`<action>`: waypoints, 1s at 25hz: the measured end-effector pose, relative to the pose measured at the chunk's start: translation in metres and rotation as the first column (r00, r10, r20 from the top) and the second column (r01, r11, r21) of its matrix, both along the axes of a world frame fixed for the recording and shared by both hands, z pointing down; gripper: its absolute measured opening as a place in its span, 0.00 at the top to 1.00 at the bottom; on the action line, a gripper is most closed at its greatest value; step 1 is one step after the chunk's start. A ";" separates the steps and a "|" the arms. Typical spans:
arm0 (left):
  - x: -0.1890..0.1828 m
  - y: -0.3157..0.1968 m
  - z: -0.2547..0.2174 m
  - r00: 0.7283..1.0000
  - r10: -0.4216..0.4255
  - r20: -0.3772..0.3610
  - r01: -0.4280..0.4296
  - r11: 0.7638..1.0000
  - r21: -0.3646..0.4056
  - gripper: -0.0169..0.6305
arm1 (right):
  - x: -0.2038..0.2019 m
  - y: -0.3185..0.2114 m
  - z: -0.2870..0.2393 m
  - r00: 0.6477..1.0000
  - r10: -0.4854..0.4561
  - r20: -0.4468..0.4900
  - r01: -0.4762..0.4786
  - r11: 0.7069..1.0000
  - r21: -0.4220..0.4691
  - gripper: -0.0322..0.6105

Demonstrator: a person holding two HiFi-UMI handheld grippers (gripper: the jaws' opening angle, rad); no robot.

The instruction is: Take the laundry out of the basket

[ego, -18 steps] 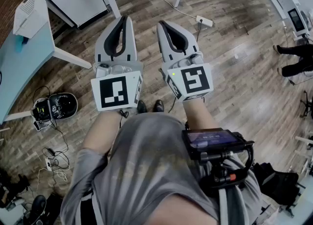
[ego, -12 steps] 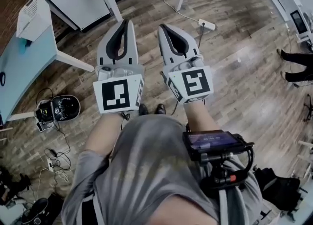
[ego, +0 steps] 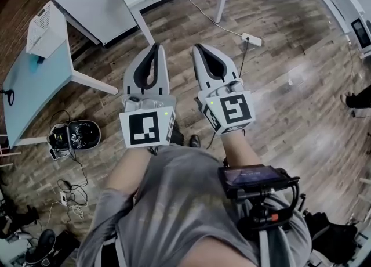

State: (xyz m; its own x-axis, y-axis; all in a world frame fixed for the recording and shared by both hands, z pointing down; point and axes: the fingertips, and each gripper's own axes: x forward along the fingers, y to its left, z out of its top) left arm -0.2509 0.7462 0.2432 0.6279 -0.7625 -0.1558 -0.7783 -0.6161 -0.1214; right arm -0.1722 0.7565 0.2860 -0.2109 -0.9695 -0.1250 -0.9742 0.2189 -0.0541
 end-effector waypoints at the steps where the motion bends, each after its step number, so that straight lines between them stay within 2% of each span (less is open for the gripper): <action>1: 0.001 -0.004 0.003 1.000 0.000 0.004 0.000 1.000 -0.006 0.96 | 0.002 -0.004 0.002 1.000 0.000 0.004 0.000 1.000 -0.004 0.94; 7: 0.012 -0.050 0.014 1.000 0.007 -0.003 -0.007 1.000 -0.018 0.96 | 0.019 -0.046 0.014 1.000 0.016 0.002 -0.016 1.000 -0.027 0.94; 14: 0.027 -0.146 0.014 0.998 0.044 -0.035 -0.046 0.998 -0.038 0.96 | 0.029 -0.141 0.011 0.999 0.040 -0.005 -0.040 0.999 -0.034 0.94; 21: 0.025 -0.241 -0.002 0.996 0.059 -0.066 -0.060 0.998 -0.008 0.96 | 0.028 -0.235 -0.006 0.998 0.051 -0.020 -0.051 0.999 -0.002 0.94; 25: 0.022 -0.280 -0.006 0.994 0.065 -0.082 -0.065 0.998 0.000 0.96 | 0.025 -0.271 -0.013 0.998 0.055 -0.033 -0.055 0.998 0.017 0.94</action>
